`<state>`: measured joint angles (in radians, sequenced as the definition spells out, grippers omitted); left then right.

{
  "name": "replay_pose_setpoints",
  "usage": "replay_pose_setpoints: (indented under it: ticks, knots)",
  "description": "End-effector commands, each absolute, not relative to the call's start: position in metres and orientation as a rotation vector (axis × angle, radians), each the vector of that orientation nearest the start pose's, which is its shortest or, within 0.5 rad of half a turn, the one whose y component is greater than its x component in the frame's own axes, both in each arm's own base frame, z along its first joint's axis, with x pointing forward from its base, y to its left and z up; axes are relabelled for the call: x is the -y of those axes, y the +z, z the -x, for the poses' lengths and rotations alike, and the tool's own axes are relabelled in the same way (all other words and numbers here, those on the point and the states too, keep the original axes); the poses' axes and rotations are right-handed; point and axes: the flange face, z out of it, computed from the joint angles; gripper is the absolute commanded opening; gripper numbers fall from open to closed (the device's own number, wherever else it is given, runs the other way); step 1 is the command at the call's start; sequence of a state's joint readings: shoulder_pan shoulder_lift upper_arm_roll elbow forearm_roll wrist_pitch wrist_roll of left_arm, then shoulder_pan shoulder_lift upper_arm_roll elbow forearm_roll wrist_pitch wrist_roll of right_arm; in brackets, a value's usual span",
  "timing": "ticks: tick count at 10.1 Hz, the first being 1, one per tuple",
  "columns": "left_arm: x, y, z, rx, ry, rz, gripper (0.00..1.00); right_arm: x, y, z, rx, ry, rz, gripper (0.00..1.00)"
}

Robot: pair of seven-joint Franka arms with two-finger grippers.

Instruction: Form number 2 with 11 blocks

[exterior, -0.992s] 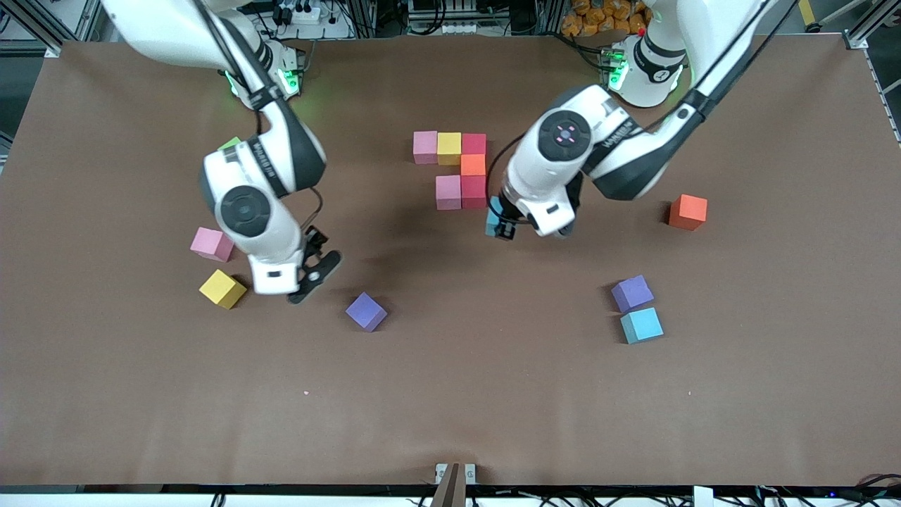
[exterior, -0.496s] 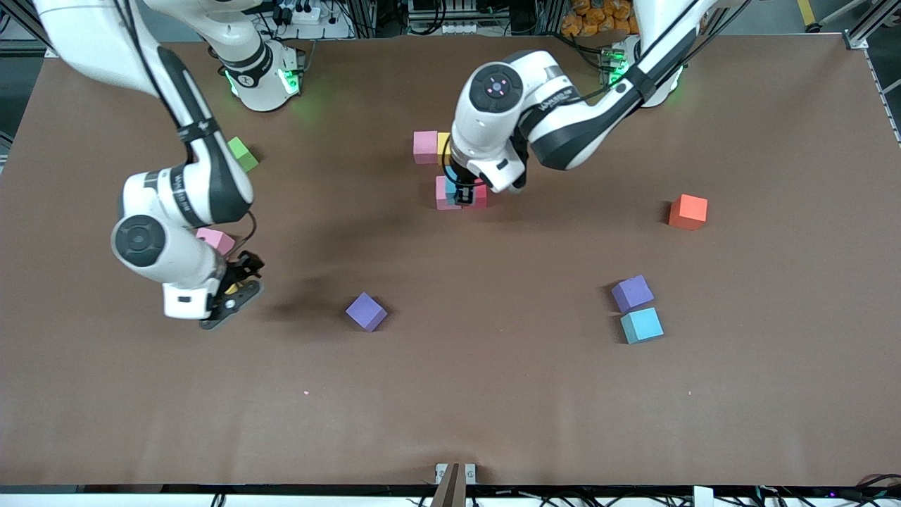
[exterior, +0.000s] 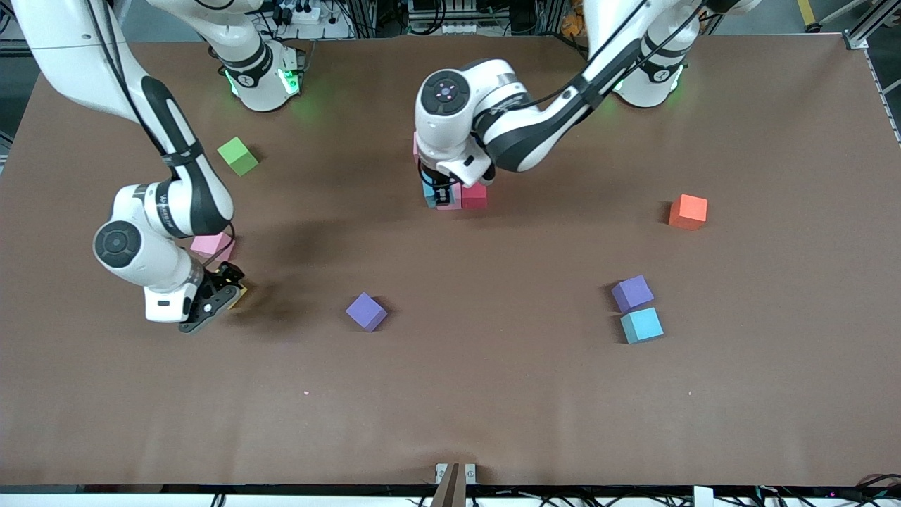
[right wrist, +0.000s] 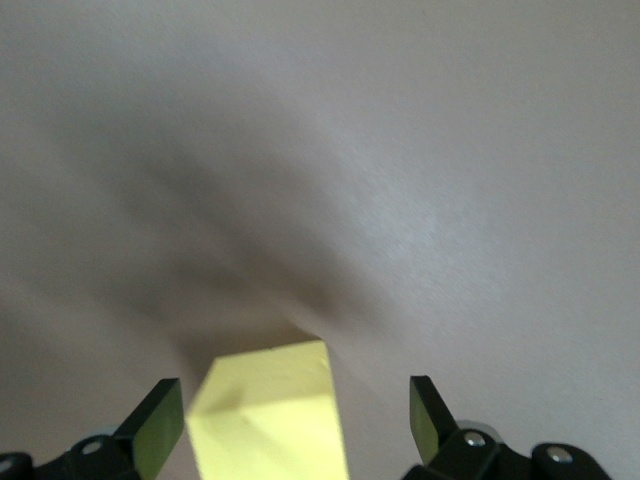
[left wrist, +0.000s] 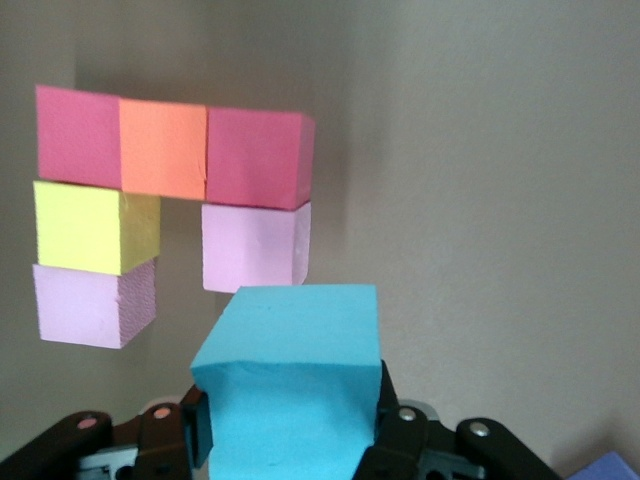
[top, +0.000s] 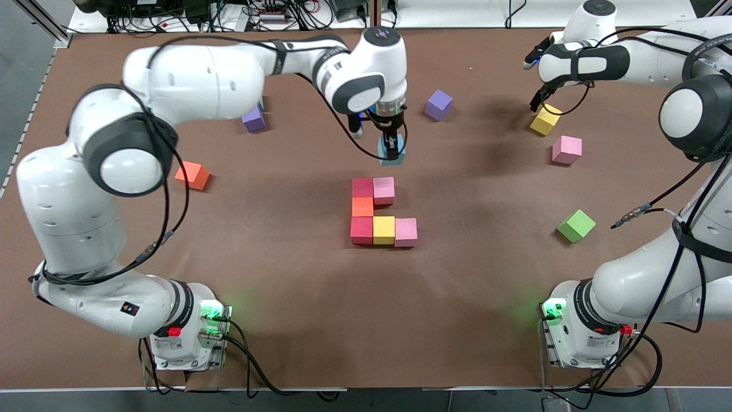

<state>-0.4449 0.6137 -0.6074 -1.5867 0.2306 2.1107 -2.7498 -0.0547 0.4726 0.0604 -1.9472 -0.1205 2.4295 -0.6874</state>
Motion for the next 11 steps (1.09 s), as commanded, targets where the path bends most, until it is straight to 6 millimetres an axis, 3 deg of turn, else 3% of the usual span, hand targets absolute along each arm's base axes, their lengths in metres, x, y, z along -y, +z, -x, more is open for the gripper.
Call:
replay_pose_setpoints:
  ticks: [1,3,6,9,11]
  knots:
    - [0.584,0.331,-0.405,-2.446,-0.258,-1.947,0.58,0.007,0.232,-0.62,1.235,0.039,2.924,1.0]
    - [0.594,0.327,-0.395,-2.407,-0.277,-1.967,0.58,-0.002,0.227,-0.613,1.237,0.135,2.887,1.0]
    - [0.62,0.318,-0.35,-2.297,-0.25,-2.105,0.58,-0.012,0.226,-0.613,1.34,0.126,2.833,1.0]
    - [0.624,0.298,-0.333,-2.238,-0.232,-2.14,0.58,-0.003,0.202,-0.616,1.423,0.099,2.791,1.0]
    - [0.621,0.29,-0.334,-2.236,-0.244,-2.129,0.58,0.001,0.193,-0.614,1.412,0.112,2.789,1.0]
